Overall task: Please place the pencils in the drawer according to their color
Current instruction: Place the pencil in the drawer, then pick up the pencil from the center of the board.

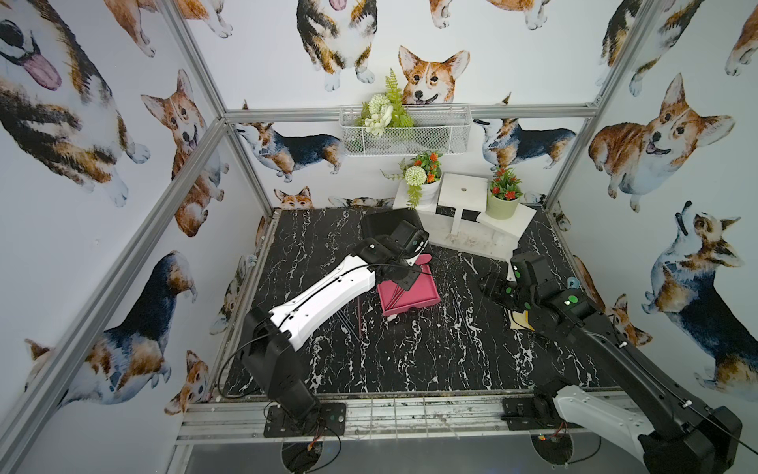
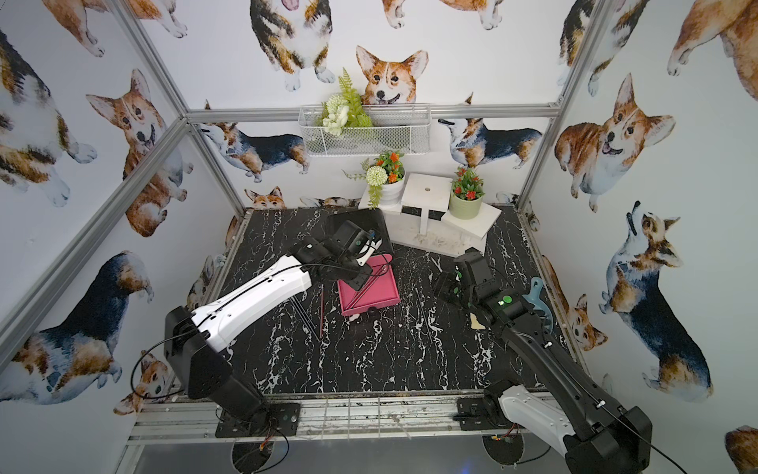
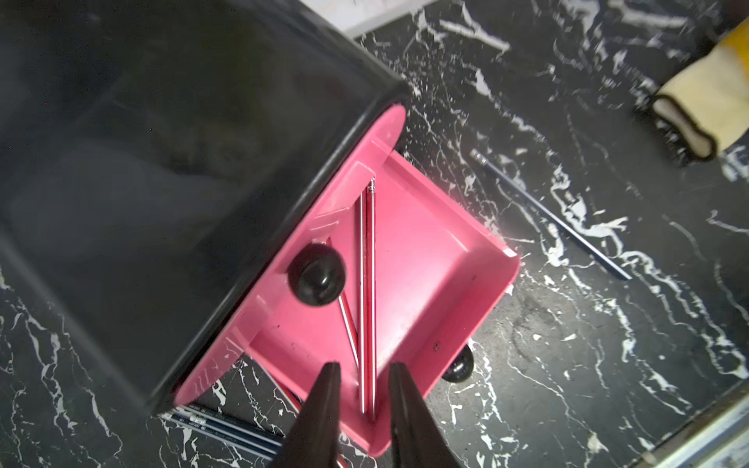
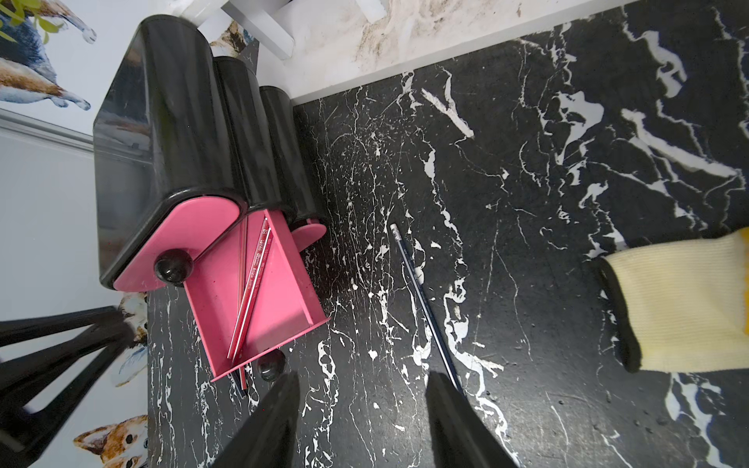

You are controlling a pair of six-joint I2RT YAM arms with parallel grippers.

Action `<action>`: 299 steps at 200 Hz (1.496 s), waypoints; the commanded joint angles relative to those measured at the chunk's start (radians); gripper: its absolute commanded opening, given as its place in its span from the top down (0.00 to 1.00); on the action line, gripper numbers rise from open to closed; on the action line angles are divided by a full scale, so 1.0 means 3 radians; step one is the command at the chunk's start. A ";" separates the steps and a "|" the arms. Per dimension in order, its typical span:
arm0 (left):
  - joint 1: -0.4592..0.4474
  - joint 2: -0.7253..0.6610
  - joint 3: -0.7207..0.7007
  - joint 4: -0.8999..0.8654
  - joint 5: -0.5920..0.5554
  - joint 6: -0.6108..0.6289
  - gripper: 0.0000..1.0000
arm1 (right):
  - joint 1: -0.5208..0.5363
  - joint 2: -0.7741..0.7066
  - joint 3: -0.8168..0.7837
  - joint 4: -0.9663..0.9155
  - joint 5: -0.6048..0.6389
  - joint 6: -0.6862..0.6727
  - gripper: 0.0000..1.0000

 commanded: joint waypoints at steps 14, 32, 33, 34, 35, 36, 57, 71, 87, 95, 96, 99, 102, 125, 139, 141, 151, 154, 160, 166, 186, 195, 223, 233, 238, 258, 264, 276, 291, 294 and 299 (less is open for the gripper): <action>0.0183 -0.0608 -0.0416 0.0026 -0.0249 -0.0785 0.73 | 0.0001 0.0027 0.0083 -0.0093 0.0028 -0.0128 0.44; 0.0426 -0.1008 -0.0818 0.0027 -0.0263 -0.1455 0.71 | 0.0001 0.0044 0.0106 -0.0132 0.0052 -0.0147 0.44; 0.0437 -0.1020 -0.0843 0.0024 -0.0263 -0.1475 0.71 | 0.0003 0.0045 0.0104 -0.0134 0.0051 -0.0147 0.44; 0.0442 -0.1049 -0.0869 0.0023 -0.0260 -0.1526 0.70 | 0.0001 0.0046 0.0106 -0.0133 0.0053 -0.0147 0.44; 0.0463 -0.1064 -0.0892 0.0022 -0.0257 -0.1572 0.70 | 0.0003 0.0047 0.0106 -0.0135 0.0056 -0.0150 0.44; 0.0481 -0.1089 -0.0916 0.0019 -0.0249 -0.1613 0.69 | 0.0003 0.0045 0.0104 -0.0136 0.0061 -0.0151 0.44; 0.0694 -0.1399 -0.1410 -0.0011 -0.0085 -0.2220 0.55 | 0.0001 0.0057 0.0115 -0.0139 0.0074 -0.0155 0.43; 0.0698 -0.1424 -0.1648 -0.0017 -0.0022 -0.2441 0.50 | 0.0003 0.0080 0.0126 -0.0132 0.0084 -0.0160 0.41; 0.0703 -0.1303 -0.1814 0.0011 0.0025 -0.2566 0.45 | 0.0000 0.0124 0.0138 -0.0158 0.0116 -0.0156 0.33; 0.0703 -0.1227 -0.1869 0.0041 0.0006 -0.2583 0.45 | 0.0002 0.0151 0.0146 -0.0185 0.0141 -0.0145 0.30; 0.0700 -0.1219 -0.1875 0.0049 0.0005 -0.2583 0.45 | 0.0001 0.0153 0.0147 -0.0189 0.0149 -0.0144 0.30; 0.0701 -0.1191 -0.1884 0.0071 -0.0006 -0.2580 0.45 | 0.0002 0.0158 0.0148 -0.0194 0.0162 -0.0140 0.29; 0.0703 -0.1163 -0.1893 0.0096 -0.0011 -0.2564 0.45 | 0.0001 0.0167 0.0148 -0.0212 0.0187 -0.0134 0.27; 0.0754 -0.0905 -0.1981 0.0254 0.0020 -0.2457 0.45 | -0.0034 0.0206 0.0127 -0.0312 0.0289 -0.0100 0.14; 0.0797 -0.0784 -0.2084 0.0445 0.0095 -0.2409 0.48 | -0.0065 0.0196 0.0091 -0.0341 0.0317 -0.0069 0.00; 0.0805 -0.0767 -0.2093 0.0461 0.0105 -0.2404 0.48 | -0.0067 0.0191 0.0085 -0.0341 0.0320 -0.0066 0.00; 0.0838 -0.0681 -0.2136 0.0577 0.0149 -0.2360 0.50 | -0.0087 0.0176 0.0062 -0.0342 0.0321 -0.0060 0.00; 0.0846 -0.0652 -0.2150 0.0611 0.0158 -0.2350 0.50 | -0.0092 0.0171 0.0055 -0.0344 0.0321 -0.0056 0.00; 0.0860 -0.0593 -0.2161 0.0651 0.0165 -0.2328 0.52 | -0.0098 0.0163 0.0044 -0.0349 0.0321 -0.0053 0.00; 0.0882 -0.0531 -0.2167 0.0686 0.0187 -0.2305 0.55 | -0.0105 0.0160 0.0043 -0.0356 0.0333 -0.0050 0.00; 0.0932 -0.0354 -0.2174 0.0773 0.0311 -0.2245 0.58 | -0.0113 0.0142 0.0056 -0.0392 0.0373 -0.0045 0.00; 0.0943 -0.0296 -0.2157 0.0781 0.0321 -0.2225 0.59 | -0.0113 0.0127 0.0059 -0.0397 0.0391 -0.0055 0.00; 0.1069 -0.0182 -0.2179 0.0860 0.0454 -0.2146 0.60 | -0.0113 0.0079 0.0054 -0.0399 0.0428 -0.0040 0.00; 0.1099 -0.0136 -0.2156 0.0860 0.0468 -0.2089 0.61 | -0.0111 0.0061 0.0051 -0.0388 0.0427 -0.0035 0.00; 0.1106 -0.0107 -0.2139 0.0853 0.0468 -0.2060 0.62 | -0.0112 0.0050 0.0042 -0.0382 0.0426 -0.0031 0.00; 0.1136 0.0000 -0.2080 0.0849 0.0509 -0.2002 0.66 | -0.0113 0.0032 0.0046 -0.0372 0.0446 -0.0025 0.00; 0.1147 0.0033 -0.2073 0.0857 0.0524 -0.2003 0.67 | -0.0112 0.0029 0.0048 -0.0371 0.0451 -0.0025 0.00; 0.1157 0.0093 -0.2052 0.0851 0.0535 -0.1994 0.68 | -0.0113 0.0039 0.0057 -0.0375 0.0448 -0.0026 0.00; 0.1158 0.0150 -0.2022 0.0808 0.0528 -0.1981 0.70 | -0.0113 0.0042 0.0065 -0.0373 0.0436 -0.0025 0.00; 0.1158 0.0157 -0.2015 0.0792 0.0521 -0.1981 0.71 | -0.0111 0.0042 0.0071 -0.0375 0.0438 -0.0026 0.00; 0.1158 0.0171 -0.2006 0.0764 0.0515 -0.1981 0.71 | -0.0111 0.0042 0.0071 -0.0372 0.0442 -0.0025 0.00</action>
